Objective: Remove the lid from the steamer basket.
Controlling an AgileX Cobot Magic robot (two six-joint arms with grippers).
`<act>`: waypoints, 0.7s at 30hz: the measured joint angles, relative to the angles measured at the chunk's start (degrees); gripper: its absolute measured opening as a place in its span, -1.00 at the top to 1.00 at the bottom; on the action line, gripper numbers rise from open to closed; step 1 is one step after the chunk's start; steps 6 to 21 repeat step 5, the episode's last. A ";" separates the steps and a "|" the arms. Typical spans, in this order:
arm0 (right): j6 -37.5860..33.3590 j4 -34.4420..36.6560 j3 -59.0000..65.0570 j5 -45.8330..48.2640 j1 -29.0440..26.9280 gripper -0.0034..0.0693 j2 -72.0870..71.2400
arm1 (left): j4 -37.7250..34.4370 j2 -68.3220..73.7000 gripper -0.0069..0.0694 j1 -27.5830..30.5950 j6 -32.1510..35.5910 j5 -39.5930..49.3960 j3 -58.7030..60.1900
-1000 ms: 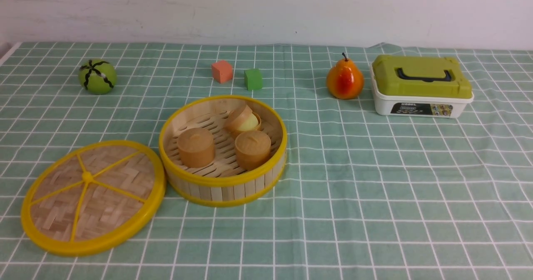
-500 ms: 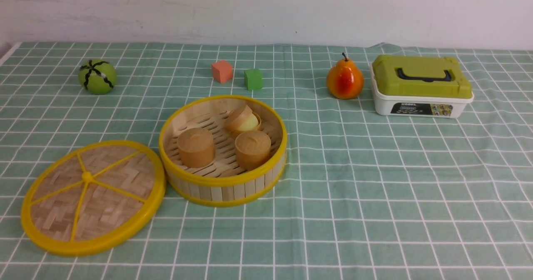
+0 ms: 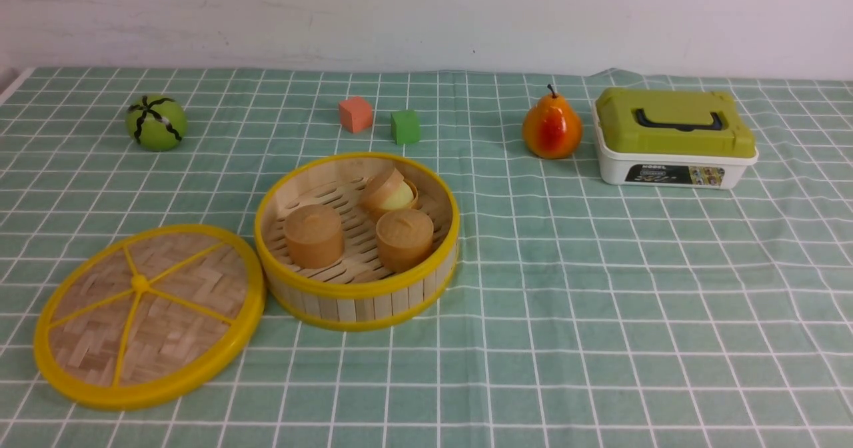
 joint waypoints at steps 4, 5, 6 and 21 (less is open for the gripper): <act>0.00 0.00 0.00 0.00 0.00 0.24 0.00 | 0.00 0.00 0.57 0.00 0.00 0.00 0.00; 0.00 0.00 0.00 0.00 0.00 0.24 0.00 | 0.00 0.00 0.57 0.00 0.00 0.00 0.00; 0.00 0.00 0.00 0.00 0.00 0.24 0.00 | 0.00 0.00 0.57 0.00 0.00 0.00 0.00; 0.00 0.00 0.00 0.00 0.00 0.24 0.00 | 0.00 0.00 0.57 0.00 0.00 0.00 0.00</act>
